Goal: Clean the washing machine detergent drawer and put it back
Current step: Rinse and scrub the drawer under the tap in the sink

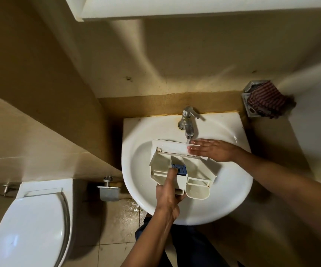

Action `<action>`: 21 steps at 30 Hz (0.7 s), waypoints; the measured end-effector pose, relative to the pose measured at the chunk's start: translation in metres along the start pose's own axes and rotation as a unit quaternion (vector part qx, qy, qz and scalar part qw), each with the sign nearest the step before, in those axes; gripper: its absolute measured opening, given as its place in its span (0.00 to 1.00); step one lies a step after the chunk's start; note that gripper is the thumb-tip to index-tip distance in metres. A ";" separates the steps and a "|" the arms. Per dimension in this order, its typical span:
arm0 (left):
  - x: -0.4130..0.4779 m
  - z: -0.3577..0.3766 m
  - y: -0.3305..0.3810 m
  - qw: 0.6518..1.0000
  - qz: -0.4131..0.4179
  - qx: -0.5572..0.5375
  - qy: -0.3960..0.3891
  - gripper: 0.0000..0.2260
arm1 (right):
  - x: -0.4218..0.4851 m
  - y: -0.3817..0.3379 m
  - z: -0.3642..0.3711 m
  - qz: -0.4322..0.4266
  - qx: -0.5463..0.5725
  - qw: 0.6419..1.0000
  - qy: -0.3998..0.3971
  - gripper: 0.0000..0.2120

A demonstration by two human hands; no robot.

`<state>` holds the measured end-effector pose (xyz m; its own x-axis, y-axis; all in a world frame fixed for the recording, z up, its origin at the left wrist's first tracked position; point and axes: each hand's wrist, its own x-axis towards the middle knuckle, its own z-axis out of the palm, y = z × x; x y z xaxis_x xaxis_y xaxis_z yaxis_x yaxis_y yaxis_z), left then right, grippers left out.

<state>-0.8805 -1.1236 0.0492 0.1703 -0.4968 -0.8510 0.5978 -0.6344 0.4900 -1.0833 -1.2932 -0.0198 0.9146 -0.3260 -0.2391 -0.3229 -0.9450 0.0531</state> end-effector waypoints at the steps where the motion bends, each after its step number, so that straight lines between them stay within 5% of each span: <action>1: -0.001 0.001 -0.001 1.000 -0.001 -0.003 -0.004 0.18 | 0.003 -0.003 0.002 -0.004 -0.002 1.000 -0.004 0.34; 4: -0.004 0.006 -0.002 1.000 0.008 -0.011 -0.003 0.20 | 0.022 -0.013 0.008 0.022 0.021 0.997 -0.066 0.36; 21: -0.011 0.013 -0.008 0.993 0.057 -0.092 0.051 0.17 | 0.000 -0.040 0.000 0.178 -0.027 0.983 -0.040 0.37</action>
<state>-0.8971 -1.1209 0.0576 0.3182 -0.4899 -0.8116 0.7016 -0.4540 0.5492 -1.0706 -1.2558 -0.0222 0.7237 -0.6346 -0.2713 -0.6032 -0.7726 0.1982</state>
